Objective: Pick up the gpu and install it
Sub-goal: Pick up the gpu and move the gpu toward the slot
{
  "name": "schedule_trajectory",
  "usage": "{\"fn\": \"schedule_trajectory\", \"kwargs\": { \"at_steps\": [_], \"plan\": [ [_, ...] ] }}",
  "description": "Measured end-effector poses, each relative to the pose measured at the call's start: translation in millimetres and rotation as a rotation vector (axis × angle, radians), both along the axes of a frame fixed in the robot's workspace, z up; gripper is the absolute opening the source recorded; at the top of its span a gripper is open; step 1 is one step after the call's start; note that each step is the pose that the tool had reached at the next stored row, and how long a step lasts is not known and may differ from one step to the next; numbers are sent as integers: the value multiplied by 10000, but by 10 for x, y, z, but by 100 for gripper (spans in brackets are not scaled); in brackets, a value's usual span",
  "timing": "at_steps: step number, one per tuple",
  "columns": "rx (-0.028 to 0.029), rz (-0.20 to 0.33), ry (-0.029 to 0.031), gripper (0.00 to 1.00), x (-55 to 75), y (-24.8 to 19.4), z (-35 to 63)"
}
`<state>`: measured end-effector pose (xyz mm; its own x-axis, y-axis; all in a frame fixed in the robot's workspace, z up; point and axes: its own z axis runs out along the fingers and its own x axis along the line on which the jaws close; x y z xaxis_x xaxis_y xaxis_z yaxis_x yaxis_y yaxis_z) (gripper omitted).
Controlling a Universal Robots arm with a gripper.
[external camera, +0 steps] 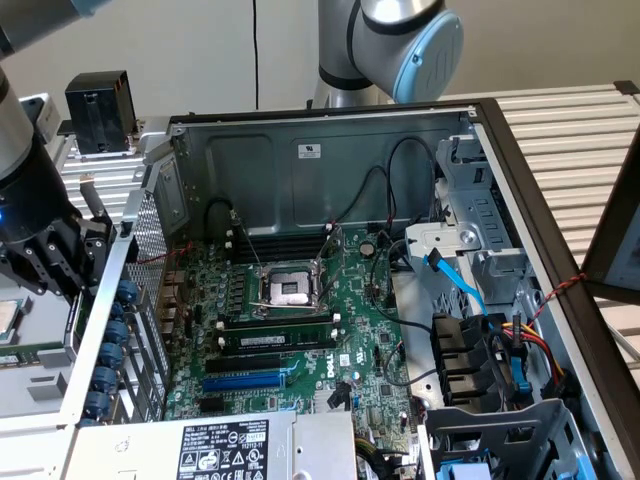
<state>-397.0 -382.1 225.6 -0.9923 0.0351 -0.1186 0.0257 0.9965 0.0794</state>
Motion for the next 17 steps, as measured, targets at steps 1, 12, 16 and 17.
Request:
{"fn": "schedule_trajectory", "kwargs": {
  "at_steps": [1,12,16,17],
  "plan": [
    [0,0,0,27,0,0,0],
    [3,-286,20,27,0,0,0],
    [13,-298,57,27,0,0,0],
    [21,-298,71,27,0,0,0]
  ]
}}
